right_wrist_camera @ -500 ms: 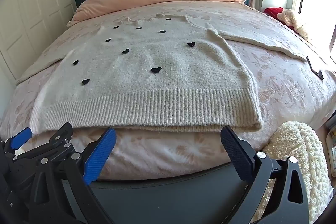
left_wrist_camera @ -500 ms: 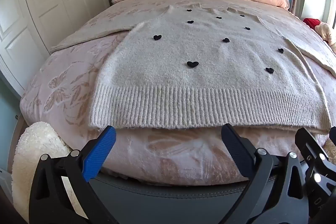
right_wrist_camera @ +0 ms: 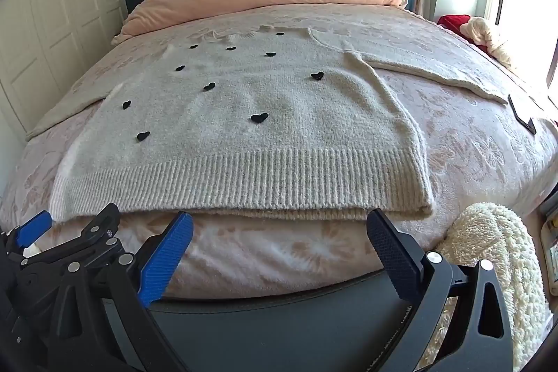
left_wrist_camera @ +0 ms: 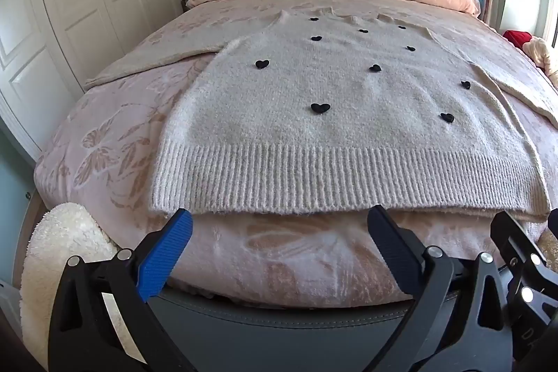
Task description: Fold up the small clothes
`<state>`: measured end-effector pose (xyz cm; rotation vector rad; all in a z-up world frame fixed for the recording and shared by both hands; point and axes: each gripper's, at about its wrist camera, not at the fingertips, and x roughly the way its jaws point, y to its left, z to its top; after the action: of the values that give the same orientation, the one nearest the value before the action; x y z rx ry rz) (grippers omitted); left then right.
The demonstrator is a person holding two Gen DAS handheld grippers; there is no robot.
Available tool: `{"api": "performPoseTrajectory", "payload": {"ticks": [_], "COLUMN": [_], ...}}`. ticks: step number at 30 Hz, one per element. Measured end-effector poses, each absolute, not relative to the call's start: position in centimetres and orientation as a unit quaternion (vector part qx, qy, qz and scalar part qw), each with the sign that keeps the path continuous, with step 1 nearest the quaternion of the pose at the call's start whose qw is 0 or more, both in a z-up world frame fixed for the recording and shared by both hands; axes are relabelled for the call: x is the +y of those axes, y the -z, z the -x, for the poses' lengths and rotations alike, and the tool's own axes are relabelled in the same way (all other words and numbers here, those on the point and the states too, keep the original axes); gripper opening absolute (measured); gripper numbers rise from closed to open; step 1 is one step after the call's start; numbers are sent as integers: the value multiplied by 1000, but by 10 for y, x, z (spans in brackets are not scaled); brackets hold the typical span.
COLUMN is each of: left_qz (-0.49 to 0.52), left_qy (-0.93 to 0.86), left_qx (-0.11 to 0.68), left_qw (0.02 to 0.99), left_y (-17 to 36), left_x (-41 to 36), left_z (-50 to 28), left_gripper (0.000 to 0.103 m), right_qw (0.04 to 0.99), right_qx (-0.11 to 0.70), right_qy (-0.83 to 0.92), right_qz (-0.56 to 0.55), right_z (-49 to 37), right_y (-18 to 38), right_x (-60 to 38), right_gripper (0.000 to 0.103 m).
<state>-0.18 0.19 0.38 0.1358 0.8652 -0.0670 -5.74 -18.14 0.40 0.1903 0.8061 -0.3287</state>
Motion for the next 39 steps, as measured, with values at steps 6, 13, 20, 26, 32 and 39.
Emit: {"api": "performPoseTrajectory", "payload": {"ticks": [6, 13, 20, 26, 32, 39], "left_qz": [-69, -70, -70, -70, -70, -71], "left_qy": [30, 29, 29, 29, 29, 28], "left_qx": [415, 415, 415, 415, 415, 414], "left_qw": [907, 907, 907, 907, 907, 907], "left_y": [-3, -3, -4, -4, -4, -4], "left_x": [1, 1, 0, 0, 0, 0], "left_z": [3, 3, 3, 3, 4, 4], "left_gripper": [98, 98, 98, 98, 98, 98], "right_qw": [902, 902, 902, 902, 902, 902], "right_qx": [390, 390, 390, 391, 391, 391], "right_qy": [159, 159, 158, 158, 158, 158], "right_qz": [-92, -93, -92, -92, -93, -93], "right_z": [58, 58, 58, 58, 57, 57], "right_y": [-6, -5, -5, -5, -5, -4], "right_x": [-182, -182, -183, -183, -182, -182], "right_gripper": [98, 98, 98, 98, 98, 98]}}
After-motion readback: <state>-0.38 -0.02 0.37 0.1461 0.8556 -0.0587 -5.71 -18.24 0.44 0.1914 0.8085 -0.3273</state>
